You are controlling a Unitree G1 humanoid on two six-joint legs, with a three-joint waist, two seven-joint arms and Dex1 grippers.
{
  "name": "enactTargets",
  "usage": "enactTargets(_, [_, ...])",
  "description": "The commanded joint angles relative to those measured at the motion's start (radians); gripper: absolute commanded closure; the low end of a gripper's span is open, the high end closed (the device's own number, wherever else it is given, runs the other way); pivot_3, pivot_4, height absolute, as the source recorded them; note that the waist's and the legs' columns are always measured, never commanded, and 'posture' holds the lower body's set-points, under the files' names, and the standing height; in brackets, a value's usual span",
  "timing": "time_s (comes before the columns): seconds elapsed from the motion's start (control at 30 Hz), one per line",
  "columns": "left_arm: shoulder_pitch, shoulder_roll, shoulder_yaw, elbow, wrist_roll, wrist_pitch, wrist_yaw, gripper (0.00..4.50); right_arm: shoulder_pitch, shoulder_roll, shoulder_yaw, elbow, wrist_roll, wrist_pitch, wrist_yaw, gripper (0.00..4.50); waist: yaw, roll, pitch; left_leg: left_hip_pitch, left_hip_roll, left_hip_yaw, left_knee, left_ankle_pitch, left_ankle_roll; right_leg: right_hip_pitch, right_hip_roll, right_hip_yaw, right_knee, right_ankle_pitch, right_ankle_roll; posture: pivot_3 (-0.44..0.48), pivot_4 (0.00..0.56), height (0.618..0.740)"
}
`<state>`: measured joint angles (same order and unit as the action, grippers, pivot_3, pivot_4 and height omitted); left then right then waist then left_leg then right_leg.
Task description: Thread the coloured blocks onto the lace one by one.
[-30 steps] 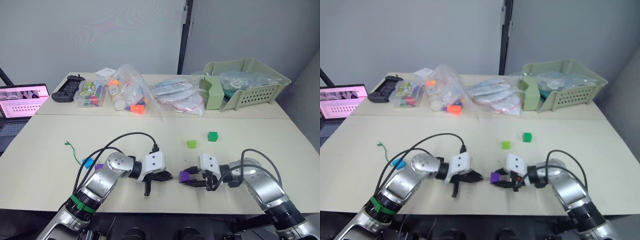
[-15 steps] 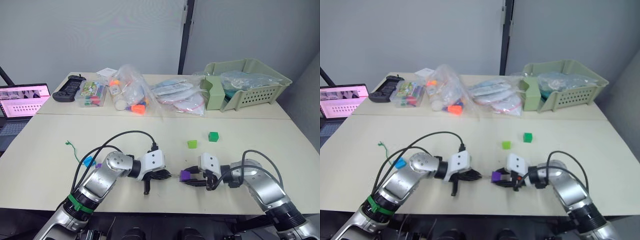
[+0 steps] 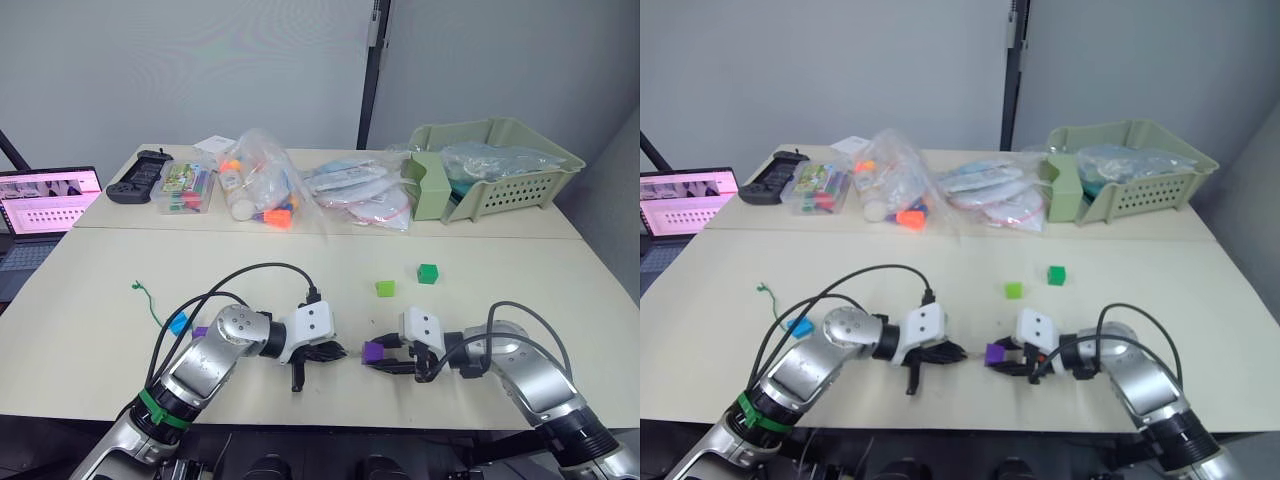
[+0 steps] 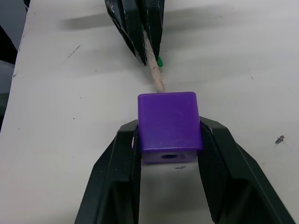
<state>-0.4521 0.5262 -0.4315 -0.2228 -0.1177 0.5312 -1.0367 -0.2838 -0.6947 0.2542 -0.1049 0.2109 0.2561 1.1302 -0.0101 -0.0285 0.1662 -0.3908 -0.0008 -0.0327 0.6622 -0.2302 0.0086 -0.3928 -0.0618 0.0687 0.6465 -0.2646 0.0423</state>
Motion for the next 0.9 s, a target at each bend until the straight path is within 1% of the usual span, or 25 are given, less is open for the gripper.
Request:
enactTargets(0.03, [-0.017, -0.028, -0.012, -0.024, -0.007, -0.011, 0.007, 4.5, 0.01, -0.013, -0.007, -0.021, -0.007, 0.02, -0.002, 3.34, 0.0, 0.0, 0.0, 0.0, 0.0, 0.0, 0.0, 0.0, 0.0, 0.0, 0.0, 0.0, 0.0, 0.0, 0.0, 0.0, 0.15, 0.74])
enactTargets(0.47, [-0.063, -0.127, -0.079, 0.072, 0.021, -0.074, -0.009, 4.5, -0.001, 0.006, 0.002, -0.046, -0.009, 0.044, -0.019, 3.34, 0.001, 0.0, 0.0, 0.001, -0.001, 0.001, 0.0, 0.0, 0.0, 0.002, 0.0, 0.0, -0.001, 0.0, 0.0, 0.0, 0.15, 0.74])
enactTargets(0.73, [-0.064, -0.117, -0.052, 0.055, -0.001, -0.068, -0.033, 4.5, 0.006, 0.008, 0.003, -0.05, -0.016, 0.044, -0.027, 3.34, -0.003, 0.0, 0.0, 0.001, 0.0, 0.0, 0.0, 0.0, 0.0, 0.001, 0.001, 0.0, -0.001, 0.0, 0.0, 0.0, 0.15, 0.74])
enactTargets(0.9, [-0.078, -0.162, -0.082, 0.089, 0.006, -0.074, -0.034, 4.5, 0.003, 0.018, 0.007, -0.055, -0.016, 0.048, -0.031, 3.34, -0.003, 0.0, 0.0, 0.001, 0.0, 0.0, 0.0, 0.0, 0.0, 0.001, 0.001, 0.0, -0.001, 0.0, 0.0, 0.0, 0.15, 0.74])
